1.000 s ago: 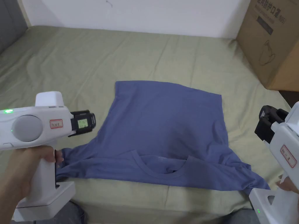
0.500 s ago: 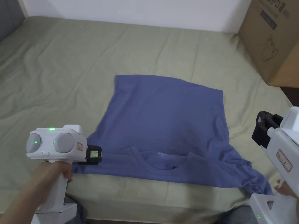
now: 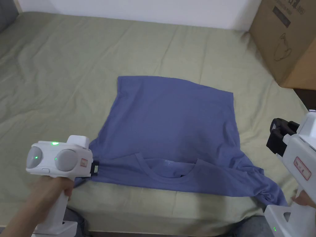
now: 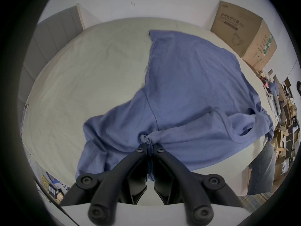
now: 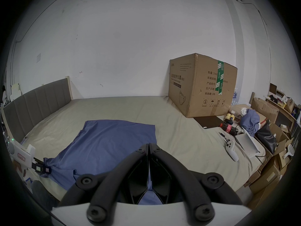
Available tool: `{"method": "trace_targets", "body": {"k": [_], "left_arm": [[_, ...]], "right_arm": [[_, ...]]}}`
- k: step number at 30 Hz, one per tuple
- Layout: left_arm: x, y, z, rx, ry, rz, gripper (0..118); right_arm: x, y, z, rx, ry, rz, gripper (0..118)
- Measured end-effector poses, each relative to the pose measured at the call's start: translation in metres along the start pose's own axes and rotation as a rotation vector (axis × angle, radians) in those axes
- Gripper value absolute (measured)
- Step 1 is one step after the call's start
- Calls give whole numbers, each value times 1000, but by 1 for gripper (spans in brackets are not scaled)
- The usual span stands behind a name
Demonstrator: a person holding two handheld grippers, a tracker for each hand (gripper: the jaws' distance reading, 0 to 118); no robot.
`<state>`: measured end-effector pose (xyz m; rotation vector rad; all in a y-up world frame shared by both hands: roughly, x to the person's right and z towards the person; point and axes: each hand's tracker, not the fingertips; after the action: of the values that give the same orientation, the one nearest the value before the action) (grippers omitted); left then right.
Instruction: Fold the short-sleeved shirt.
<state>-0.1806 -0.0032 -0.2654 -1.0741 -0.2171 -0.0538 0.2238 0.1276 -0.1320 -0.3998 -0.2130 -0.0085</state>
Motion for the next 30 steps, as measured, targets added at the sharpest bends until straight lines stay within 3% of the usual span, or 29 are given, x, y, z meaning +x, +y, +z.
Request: {"method": "trace_targets", "body": {"k": [5, 10, 11, 12, 14, 15, 20, 25, 28, 30], "left_arm": [[-5, -13, 36, 181, -52, 53, 2], [-2, -23, 52, 258, -62, 60, 2], [0, -23, 52, 266, -63, 62, 2], [0, -24, 53, 275, -66, 66, 2], [0, -26, 55, 287, -72, 72, 2], [1, -27, 54, 299, -73, 76, 2], [-1, -33, 52, 320, -81, 89, 2], [-8, -35, 40, 303, -98, 155, 2], [-10, -38, 30, 293, -114, 185, 2], [-11, -39, 25, 284, -111, 190, 2]], "right_arm": [[0, 21, -13, -22, 25, 14, 0], [-13, 58, -43, -60, 145, 2, 2], [-18, 68, -53, -88, 162, 5, 14], [-25, 77, -64, -109, 185, 14, 36], [-44, 92, -87, -134, 254, 49, 100], [-55, 100, -100, -141, 270, 65, 111], [-118, 137, -179, -233, 356, 193, 114], [-198, 148, -281, -376, 441, 395, 114], [-249, 140, -343, -454, 415, 490, 114], [-276, 132, -377, -482, 408, 510, 114]]}}
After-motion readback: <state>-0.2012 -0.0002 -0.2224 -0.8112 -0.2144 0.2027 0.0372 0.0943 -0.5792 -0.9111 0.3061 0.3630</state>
